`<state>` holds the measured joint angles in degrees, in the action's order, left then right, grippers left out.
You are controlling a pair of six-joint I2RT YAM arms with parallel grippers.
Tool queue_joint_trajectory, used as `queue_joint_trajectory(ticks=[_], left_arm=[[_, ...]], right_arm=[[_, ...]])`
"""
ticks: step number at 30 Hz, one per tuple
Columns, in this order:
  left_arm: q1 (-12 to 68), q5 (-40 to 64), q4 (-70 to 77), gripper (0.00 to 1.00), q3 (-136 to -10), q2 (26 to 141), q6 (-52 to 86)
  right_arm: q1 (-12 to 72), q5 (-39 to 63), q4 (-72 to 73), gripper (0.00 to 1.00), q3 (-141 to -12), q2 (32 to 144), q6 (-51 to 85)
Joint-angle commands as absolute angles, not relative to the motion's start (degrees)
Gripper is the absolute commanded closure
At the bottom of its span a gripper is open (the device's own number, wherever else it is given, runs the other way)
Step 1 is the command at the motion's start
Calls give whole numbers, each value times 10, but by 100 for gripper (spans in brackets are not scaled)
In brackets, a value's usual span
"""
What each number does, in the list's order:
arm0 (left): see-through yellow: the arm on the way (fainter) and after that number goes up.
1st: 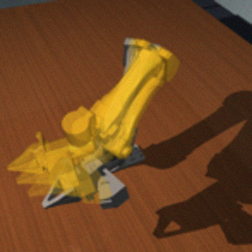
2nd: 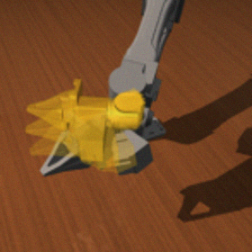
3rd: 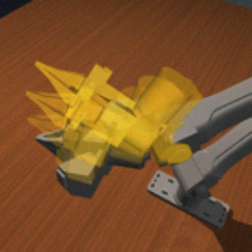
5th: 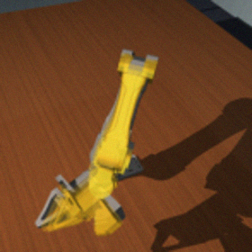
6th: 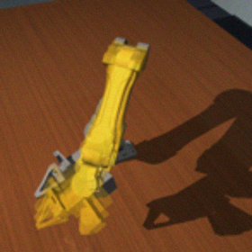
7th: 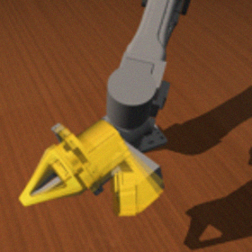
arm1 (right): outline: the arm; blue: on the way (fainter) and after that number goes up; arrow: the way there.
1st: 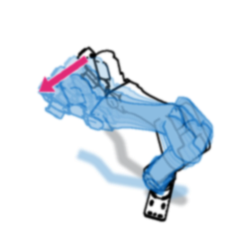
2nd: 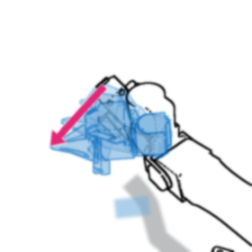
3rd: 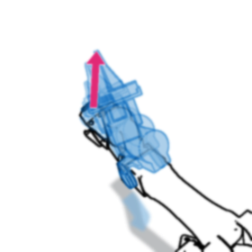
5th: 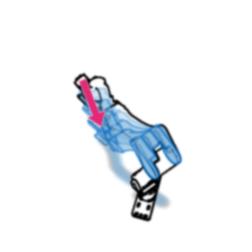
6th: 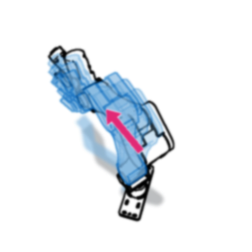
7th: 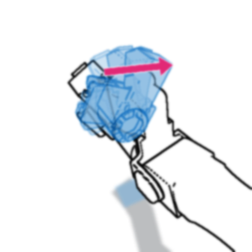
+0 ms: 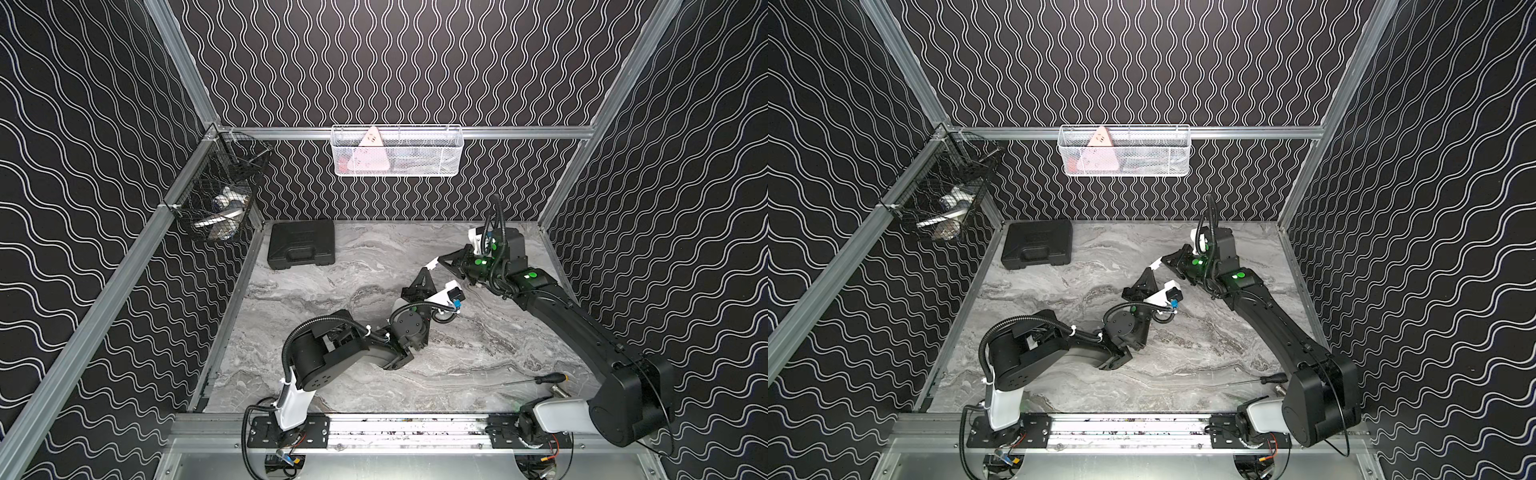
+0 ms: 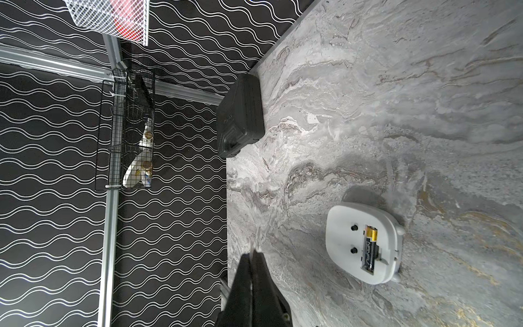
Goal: Insert the battery into the alarm
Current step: Pick up the cover from the center of the board.
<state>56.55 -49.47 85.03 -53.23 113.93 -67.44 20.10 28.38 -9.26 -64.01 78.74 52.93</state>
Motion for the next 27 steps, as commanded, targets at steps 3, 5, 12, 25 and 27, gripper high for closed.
queue_joint_trajectory(ticks=[3, 5, 12, 25, 27], left_arm=[[567, -498, 883, 100, -533, 1142, -686], [567, -498, 883, 100, -533, 1143, -686], [572, -503, 883, 55, -528, 1140, -681], [622, -541, 839, 17, -467, 1085, -589], [637, -550, 792, 13, -438, 1053, -535]], right_arm=[[201, 281, -85, 100, -642, 784, 528], [201, 282, -82, 100, -641, 784, 529], [200, 273, -79, 100, -645, 784, 527], [194, 224, -98, 100, -682, 794, 489], [185, 224, -99, 100, -686, 803, 477]])
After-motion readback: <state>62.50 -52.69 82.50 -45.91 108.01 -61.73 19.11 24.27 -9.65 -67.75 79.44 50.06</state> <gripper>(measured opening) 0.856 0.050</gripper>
